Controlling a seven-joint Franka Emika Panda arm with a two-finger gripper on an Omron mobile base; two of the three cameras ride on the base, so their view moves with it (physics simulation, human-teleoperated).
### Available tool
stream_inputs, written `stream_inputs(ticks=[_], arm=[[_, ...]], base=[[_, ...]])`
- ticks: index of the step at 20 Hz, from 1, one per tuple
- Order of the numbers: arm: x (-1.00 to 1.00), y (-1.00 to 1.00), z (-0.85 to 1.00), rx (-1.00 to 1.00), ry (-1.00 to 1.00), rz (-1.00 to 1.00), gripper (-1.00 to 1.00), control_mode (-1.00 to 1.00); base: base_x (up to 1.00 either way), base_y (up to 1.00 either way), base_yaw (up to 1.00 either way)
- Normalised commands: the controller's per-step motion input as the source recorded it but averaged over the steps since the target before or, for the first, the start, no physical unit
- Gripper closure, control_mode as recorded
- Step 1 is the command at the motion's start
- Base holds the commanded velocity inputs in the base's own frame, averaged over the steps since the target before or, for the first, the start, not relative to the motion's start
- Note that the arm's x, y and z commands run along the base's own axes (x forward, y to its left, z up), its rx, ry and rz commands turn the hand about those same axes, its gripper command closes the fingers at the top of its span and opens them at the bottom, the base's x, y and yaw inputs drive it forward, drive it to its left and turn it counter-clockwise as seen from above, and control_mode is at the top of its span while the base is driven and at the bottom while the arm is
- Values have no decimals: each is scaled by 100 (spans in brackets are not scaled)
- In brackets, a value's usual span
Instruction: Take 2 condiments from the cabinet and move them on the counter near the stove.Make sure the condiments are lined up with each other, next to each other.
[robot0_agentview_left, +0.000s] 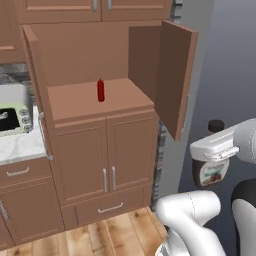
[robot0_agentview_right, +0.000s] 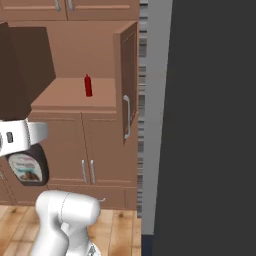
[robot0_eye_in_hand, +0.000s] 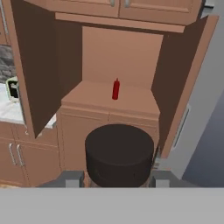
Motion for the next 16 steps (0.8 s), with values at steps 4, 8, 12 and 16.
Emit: stream_inputs(ticks=[4, 8, 12, 16], arm=[[0, 0, 0, 0, 0, 0, 100, 100], [0, 0, 0, 0, 0, 0, 100, 100], [0, 0, 0, 0, 0, 0, 100, 100], [0, 0, 0, 0, 0, 0, 100, 100]], base=[[-67, 49, -35], [-53, 76, -13], [-33, 83, 32], [-3, 73, 48]])
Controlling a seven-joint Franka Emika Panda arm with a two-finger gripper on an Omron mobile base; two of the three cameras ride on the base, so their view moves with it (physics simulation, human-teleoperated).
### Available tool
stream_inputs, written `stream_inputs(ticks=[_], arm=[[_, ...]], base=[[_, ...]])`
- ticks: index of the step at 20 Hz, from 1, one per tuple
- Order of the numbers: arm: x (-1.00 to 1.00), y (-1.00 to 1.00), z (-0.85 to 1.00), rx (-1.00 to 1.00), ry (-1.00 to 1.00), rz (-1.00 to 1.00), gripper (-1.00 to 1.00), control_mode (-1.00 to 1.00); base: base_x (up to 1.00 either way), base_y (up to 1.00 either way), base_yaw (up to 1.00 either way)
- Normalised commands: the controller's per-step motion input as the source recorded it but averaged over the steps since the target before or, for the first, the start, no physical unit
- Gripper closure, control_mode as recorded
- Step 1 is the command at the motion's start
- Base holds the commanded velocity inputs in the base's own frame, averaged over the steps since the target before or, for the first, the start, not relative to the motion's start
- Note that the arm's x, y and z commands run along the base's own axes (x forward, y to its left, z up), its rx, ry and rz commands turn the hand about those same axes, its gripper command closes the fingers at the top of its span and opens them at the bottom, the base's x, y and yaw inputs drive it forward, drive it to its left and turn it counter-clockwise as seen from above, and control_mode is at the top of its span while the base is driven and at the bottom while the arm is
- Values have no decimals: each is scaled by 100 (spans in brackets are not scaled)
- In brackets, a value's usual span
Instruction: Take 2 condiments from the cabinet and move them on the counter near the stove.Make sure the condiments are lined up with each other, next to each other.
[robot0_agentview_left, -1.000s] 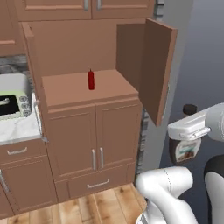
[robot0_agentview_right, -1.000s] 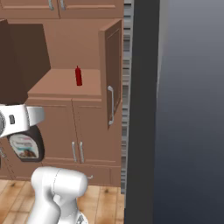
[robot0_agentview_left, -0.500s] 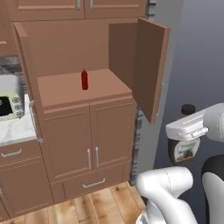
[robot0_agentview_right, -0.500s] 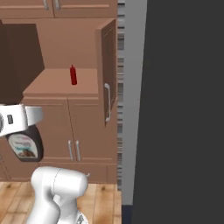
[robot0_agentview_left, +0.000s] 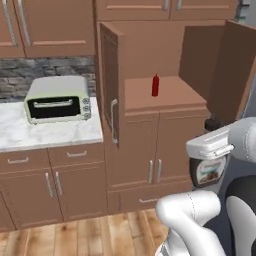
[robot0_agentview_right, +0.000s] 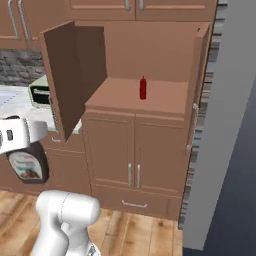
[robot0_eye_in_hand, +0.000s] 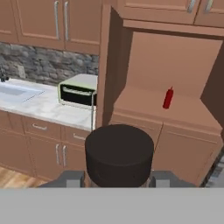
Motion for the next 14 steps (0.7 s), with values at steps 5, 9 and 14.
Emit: stream_inputs(ticks=[5, 9, 14], arm=[[0, 0, 0, 0, 0, 0, 100, 100], [0, 0, 0, 0, 0, 0, 100, 100], [0, 0, 0, 0, 0, 0, 100, 100]], base=[[0, 68, 52], [0, 60, 54], [8, 47, 54]])
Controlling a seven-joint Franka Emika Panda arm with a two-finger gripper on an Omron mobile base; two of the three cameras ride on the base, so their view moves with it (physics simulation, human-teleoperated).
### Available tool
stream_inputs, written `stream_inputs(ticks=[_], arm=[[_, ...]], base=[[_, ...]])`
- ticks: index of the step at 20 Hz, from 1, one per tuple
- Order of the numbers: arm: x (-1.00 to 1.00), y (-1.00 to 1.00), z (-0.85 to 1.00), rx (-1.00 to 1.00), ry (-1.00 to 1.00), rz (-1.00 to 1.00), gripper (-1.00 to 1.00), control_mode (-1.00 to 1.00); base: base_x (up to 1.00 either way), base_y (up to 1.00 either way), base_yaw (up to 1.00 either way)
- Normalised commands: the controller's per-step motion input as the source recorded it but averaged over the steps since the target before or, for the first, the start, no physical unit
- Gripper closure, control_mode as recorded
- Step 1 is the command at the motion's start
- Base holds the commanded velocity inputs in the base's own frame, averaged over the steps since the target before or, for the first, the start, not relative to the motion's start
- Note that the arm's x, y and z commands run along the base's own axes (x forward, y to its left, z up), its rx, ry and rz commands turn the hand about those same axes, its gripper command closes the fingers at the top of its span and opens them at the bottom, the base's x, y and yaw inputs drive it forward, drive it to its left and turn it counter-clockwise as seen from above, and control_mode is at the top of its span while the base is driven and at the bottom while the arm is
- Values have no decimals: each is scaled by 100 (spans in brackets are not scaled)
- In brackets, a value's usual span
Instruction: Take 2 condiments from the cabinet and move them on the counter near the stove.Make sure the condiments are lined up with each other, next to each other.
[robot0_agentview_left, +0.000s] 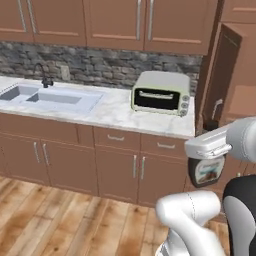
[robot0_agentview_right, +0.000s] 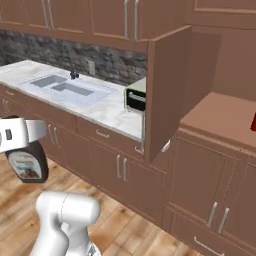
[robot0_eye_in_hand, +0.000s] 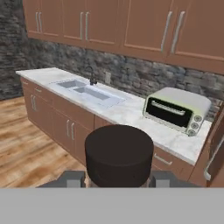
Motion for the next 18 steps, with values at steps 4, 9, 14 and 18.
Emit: stream_inputs(ticks=[4, 9, 14, 18], arm=[[0, 0, 0, 0, 0, 0, 100, 100], [0, 0, 0, 0, 0, 0, 100, 100], [0, 0, 0, 0, 0, 0, 100, 100], [0, 0, 0, 0, 0, 0, 100, 100]], base=[[57, 16, 48], [97, 1, 39], [100, 5, 36], [69, 52, 34]])
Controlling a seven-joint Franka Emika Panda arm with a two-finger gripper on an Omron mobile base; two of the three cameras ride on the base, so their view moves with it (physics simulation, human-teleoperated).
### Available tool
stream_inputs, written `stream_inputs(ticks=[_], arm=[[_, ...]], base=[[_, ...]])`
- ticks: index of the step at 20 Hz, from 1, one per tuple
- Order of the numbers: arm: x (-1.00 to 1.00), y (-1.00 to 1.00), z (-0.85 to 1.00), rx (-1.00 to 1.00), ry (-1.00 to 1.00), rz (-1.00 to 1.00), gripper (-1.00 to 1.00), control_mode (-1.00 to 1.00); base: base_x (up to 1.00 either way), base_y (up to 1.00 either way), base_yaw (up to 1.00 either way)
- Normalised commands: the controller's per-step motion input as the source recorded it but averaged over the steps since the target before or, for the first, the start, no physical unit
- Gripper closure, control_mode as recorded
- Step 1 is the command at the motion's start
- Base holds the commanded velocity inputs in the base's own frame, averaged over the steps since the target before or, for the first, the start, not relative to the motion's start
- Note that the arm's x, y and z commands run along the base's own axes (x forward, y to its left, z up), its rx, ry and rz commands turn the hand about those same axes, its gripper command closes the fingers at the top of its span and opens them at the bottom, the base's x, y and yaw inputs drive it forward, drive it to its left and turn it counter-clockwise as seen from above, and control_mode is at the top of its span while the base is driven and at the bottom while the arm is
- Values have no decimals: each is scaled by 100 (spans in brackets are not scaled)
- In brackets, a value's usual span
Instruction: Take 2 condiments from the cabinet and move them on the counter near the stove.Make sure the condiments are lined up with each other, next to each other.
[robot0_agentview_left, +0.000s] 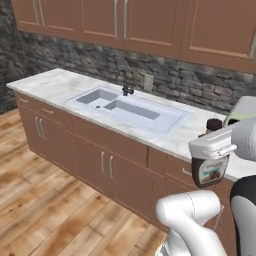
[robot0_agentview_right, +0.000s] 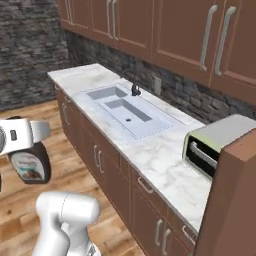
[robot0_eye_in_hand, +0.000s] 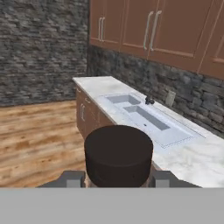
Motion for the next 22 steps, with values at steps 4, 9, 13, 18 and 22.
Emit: stream_inputs(ticks=[4, 9, 13, 18, 22], arm=[[0, 0, 0, 0, 0, 0, 100, 100], [0, 0, 0, 0, 0, 0, 100, 100], [0, 0, 0, 0, 0, 0, 100, 100], [0, 0, 0, 0, 0, 0, 100, 100], [0, 0, 0, 0, 0, 0, 100, 100]], base=[[29, 99, 30], [34, 100, 26], [38, 100, 25], [40, 99, 27], [58, 62, 36]])
